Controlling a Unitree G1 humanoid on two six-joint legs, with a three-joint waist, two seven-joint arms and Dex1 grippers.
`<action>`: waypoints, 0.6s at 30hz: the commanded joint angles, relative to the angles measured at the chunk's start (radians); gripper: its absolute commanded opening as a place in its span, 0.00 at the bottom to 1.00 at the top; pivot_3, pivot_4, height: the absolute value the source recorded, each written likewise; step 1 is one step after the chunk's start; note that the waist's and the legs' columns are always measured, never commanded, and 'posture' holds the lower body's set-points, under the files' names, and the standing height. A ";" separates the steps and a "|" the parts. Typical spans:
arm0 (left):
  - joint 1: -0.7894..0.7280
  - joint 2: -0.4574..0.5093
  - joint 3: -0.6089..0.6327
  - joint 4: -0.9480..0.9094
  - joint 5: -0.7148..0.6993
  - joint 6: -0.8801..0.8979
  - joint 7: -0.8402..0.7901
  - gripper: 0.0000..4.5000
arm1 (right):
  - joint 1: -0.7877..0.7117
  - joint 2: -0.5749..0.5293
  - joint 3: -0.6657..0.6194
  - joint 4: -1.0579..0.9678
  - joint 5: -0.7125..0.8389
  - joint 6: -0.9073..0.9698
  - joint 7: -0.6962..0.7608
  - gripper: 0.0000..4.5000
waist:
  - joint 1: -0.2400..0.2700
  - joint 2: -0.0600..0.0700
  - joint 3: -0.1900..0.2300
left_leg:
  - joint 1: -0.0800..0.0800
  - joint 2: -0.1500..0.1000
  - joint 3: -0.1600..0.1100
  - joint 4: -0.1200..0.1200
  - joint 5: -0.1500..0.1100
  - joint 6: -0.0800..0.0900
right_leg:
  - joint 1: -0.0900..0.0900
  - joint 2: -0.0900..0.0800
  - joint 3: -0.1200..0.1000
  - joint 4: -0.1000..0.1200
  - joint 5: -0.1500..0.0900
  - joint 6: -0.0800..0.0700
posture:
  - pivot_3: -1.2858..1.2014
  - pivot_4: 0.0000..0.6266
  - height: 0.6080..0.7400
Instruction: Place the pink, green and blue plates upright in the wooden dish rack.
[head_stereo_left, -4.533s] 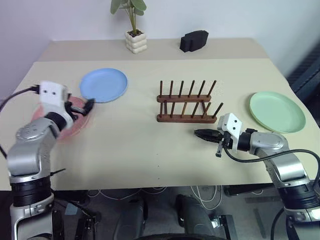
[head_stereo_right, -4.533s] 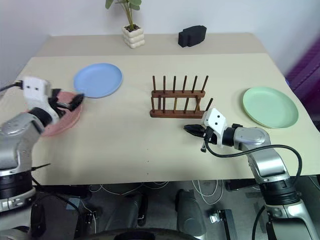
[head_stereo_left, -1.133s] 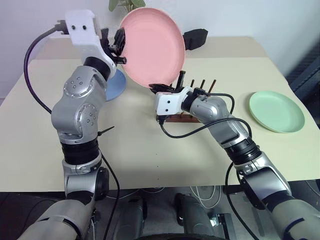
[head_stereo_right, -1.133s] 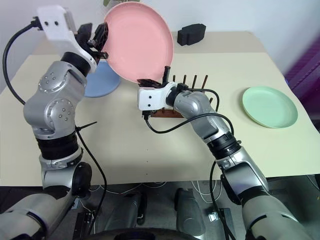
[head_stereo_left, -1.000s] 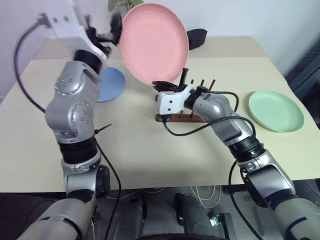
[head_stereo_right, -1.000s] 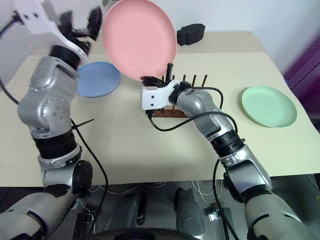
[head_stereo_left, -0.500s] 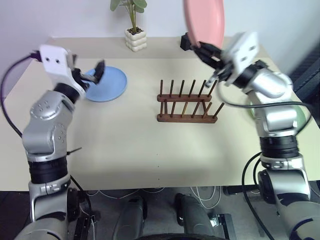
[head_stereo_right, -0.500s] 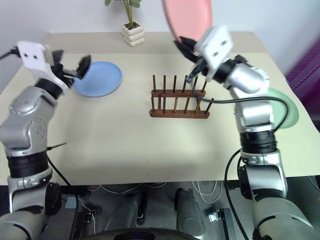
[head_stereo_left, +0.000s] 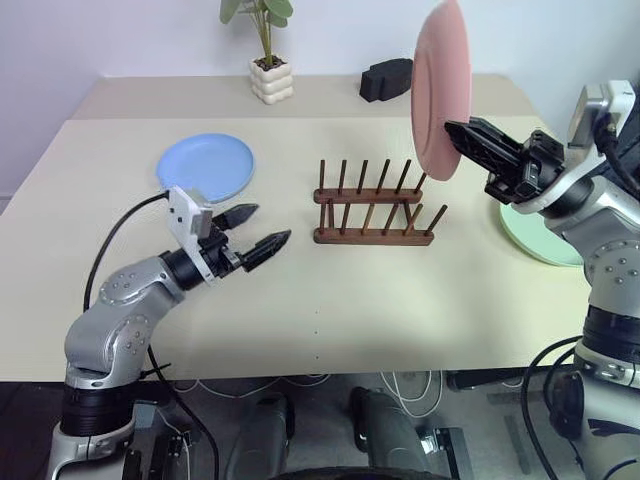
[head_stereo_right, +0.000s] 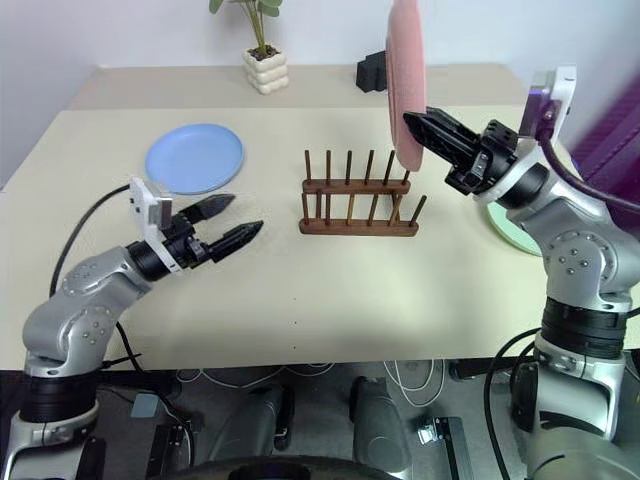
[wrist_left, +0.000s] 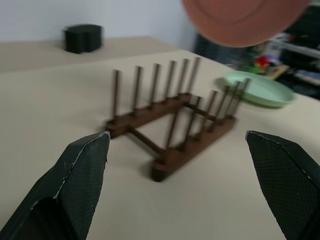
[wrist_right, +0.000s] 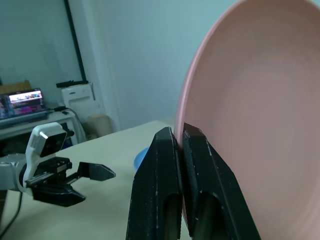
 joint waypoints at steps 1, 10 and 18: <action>-0.015 -0.011 -0.022 -0.046 -0.022 0.003 0.005 0.99 | 0.002 -0.012 -0.047 0.005 0.042 0.011 -0.003 0.00 | -0.001 0.000 0.000 | 0.000 0.000 0.000 0.000 0.000 0.000 | 0.000 0.000 0.000 0.000 0.000 0.000 | 0.52 0.24 0.97; 0.006 -0.005 -0.059 -0.072 -0.054 0.030 -0.015 0.99 | 0.036 0.009 -0.070 0.057 0.098 0.051 -0.019 0.00 | -0.004 0.000 0.000 | 0.000 -0.001 0.000 -0.001 0.000 0.000 | 0.000 0.001 0.000 0.000 0.000 0.000 | 0.52 0.24 0.97; 0.016 0.001 -0.098 -0.078 -0.034 0.031 -0.014 0.99 | 0.056 0.011 -0.083 0.043 0.145 0.086 -0.018 0.00 | -0.002 0.000 0.000 | 0.000 -0.001 0.000 0.000 0.000 0.000 | 0.000 0.001 0.000 0.000 0.000 0.000 | 0.52 0.24 0.97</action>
